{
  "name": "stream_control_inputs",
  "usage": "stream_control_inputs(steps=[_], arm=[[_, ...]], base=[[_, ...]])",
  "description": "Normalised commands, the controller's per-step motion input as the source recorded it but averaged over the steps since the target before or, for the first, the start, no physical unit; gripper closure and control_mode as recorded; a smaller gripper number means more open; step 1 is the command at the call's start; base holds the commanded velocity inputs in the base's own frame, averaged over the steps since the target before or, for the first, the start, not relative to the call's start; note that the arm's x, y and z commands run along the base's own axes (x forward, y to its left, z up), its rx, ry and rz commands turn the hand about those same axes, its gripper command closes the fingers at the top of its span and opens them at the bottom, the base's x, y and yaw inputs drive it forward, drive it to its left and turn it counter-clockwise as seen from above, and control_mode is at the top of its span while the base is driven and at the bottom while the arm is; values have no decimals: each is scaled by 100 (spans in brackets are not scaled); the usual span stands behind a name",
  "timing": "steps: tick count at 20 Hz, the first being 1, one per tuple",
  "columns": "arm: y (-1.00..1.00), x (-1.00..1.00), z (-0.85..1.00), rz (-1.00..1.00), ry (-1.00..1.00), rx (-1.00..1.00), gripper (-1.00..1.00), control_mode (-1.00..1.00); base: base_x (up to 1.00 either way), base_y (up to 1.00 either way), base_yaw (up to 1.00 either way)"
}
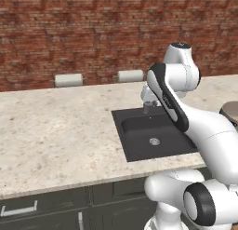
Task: Dump the garlic from the pot into the sink. Then turn on the water and wash the garlic. Then turn off the water and put the garlic back in the pot.
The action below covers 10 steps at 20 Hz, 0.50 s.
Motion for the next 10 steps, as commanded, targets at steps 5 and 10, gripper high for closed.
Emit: stream_control_inputs(steps=[5,10], arm=[[0,0,0,0,0,0,-100,100],[0,0,0,0,0,0,-100,100]], base=[[-23,-4,0],[-64,-21,-1]])
